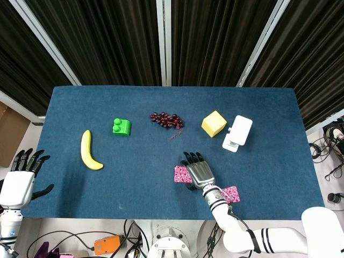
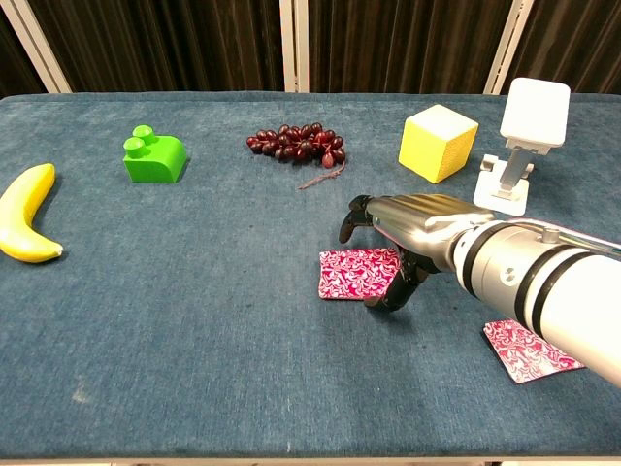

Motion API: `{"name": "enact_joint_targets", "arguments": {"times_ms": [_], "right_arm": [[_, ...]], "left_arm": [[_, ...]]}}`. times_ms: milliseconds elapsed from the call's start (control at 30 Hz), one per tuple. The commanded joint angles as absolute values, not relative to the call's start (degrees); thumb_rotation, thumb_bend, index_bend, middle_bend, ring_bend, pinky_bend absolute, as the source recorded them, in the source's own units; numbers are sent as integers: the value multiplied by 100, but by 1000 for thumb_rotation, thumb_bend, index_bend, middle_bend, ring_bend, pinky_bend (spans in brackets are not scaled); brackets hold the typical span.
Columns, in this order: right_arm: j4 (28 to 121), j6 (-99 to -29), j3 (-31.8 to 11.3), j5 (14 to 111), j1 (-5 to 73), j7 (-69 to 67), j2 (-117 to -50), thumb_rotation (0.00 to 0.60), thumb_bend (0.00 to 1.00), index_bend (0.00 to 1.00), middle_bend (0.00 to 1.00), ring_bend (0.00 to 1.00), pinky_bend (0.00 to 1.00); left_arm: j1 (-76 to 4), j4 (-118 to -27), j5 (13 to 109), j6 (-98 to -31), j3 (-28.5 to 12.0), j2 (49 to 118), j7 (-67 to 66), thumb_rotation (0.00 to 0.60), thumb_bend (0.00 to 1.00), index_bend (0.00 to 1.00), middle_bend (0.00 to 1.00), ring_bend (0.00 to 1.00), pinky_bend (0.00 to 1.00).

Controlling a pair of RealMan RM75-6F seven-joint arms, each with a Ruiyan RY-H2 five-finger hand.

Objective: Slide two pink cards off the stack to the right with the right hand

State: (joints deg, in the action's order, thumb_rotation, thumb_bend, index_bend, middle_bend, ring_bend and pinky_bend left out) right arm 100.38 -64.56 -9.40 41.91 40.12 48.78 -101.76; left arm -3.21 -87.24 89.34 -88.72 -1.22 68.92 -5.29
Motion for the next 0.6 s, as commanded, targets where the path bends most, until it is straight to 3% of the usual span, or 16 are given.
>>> {"name": "enact_joint_targets", "arguments": {"times_ms": [33, 600], "right_arm": [[10047, -6476, -912, 4168, 4037, 4854, -10150, 600, 448, 313, 56, 0, 0], [9954, -6544, -767, 4074, 4212, 4770, -10192, 600, 454, 329, 55, 0, 0]], "left_arm": [[-328, -8724, 8936, -8864, -123, 6892, -533, 600, 67, 210, 123, 17, 1], [-322, -8684, 8920, -8864, -114, 6908, -500, 600, 67, 210, 123, 17, 1]]}}
